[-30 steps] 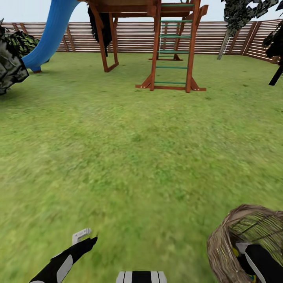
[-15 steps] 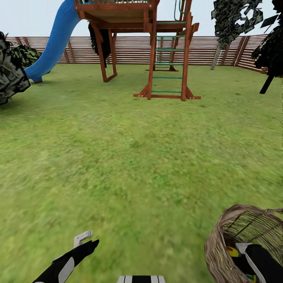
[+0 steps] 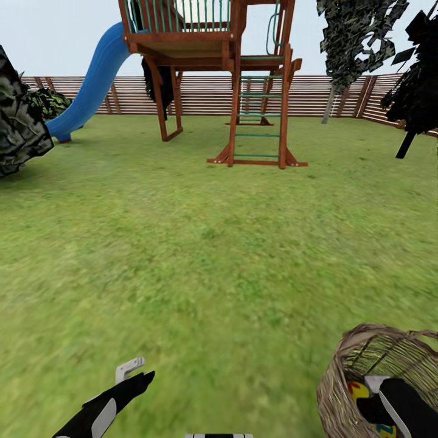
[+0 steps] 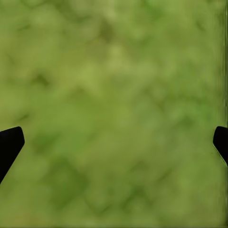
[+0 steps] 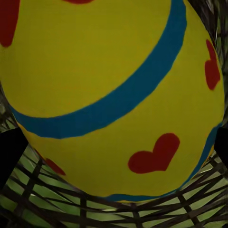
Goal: Take the three Easter eggs out of the wicker basket on the lawn in the garden, then place them on the lawn next to a single tree (choose any tree) so that all three eggs are next to the same tree and none are left in the basket.
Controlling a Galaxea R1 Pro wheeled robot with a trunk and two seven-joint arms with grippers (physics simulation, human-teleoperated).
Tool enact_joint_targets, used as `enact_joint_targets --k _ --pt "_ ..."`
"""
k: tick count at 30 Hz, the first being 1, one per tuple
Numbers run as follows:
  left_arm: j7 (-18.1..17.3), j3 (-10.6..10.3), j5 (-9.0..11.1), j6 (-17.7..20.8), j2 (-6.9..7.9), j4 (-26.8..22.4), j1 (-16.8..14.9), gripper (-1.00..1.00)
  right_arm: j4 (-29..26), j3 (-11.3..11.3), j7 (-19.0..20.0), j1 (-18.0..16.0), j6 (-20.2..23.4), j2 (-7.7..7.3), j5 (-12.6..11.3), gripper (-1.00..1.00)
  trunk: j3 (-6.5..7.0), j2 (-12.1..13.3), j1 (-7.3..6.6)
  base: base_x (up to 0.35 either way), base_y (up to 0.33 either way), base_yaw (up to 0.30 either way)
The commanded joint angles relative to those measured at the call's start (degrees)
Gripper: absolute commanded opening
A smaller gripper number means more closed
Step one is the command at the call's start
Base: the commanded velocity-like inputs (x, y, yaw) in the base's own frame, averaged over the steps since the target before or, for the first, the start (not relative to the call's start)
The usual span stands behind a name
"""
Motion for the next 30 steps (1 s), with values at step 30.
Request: enact_joint_targets --k 30 --pt "-0.3 0.3 0.4 0.5 -0.15 0.0 0.0 1.0 -0.1 0.1 0.1 0.0 0.3 0.13 -0.1 -1.0 6.6 0.4 -0.78 0.0 0.0 -0.053"
